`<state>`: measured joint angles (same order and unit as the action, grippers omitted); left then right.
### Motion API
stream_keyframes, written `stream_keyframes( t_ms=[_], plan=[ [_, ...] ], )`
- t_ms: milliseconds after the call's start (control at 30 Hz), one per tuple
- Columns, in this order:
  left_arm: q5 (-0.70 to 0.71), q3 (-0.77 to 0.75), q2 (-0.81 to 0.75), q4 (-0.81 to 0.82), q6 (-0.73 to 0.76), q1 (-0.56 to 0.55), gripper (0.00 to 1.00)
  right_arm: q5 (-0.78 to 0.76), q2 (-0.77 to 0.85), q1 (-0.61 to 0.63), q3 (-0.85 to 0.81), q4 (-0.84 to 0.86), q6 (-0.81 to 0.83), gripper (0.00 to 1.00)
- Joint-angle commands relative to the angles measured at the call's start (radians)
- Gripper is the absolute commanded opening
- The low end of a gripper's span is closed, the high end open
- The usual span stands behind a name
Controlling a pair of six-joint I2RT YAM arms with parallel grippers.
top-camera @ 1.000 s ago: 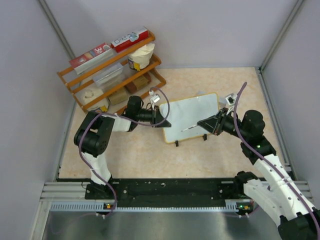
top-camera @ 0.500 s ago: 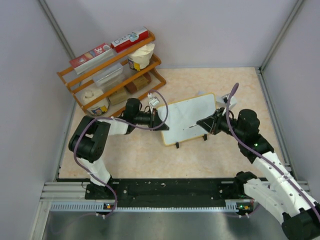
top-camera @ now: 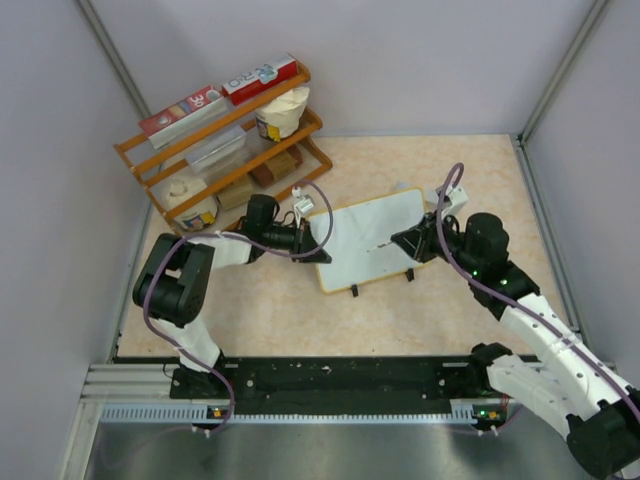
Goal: Write a sentence on the whiteboard
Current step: Adjust the whiteboard marker at the Whiteboard stand.
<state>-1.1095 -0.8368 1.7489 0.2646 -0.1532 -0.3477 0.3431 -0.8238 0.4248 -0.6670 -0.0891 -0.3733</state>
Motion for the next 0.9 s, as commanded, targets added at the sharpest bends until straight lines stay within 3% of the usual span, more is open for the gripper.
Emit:
stream_keyframes(
  t_ms=[0, 133, 367, 500, 667, 867],
  plan=[
    [-0.010, 0.007, 0.020, -0.160, 0.089, -0.011, 0.10, -0.010, -0.028, 0.011, -0.057, 0.077, 0.016, 0.00],
    [-0.012, -0.019, 0.037, -0.179, 0.095, -0.010, 0.25, -0.006, -0.032, 0.011, -0.039, 0.081, 0.014, 0.00],
    [0.031, -0.024, 0.028, -0.159, 0.083, -0.010, 0.36, -0.006, -0.018, 0.011, -0.026, 0.075, 0.014, 0.00],
    [0.062, 0.011, -0.023, -0.122, 0.055, 0.002, 0.50, -0.007, -0.003, 0.012, -0.029, 0.066, 0.014, 0.00],
    [0.077, 0.111, -0.133, 0.019, -0.055, 0.061, 0.68, -0.012, 0.011, 0.011, -0.031, 0.054, 0.017, 0.00],
    [0.088, 0.217, -0.252, 0.284, -0.270, 0.159, 0.79, -0.004, 0.012, 0.012, -0.031, 0.057, 0.010, 0.00]
  ],
)
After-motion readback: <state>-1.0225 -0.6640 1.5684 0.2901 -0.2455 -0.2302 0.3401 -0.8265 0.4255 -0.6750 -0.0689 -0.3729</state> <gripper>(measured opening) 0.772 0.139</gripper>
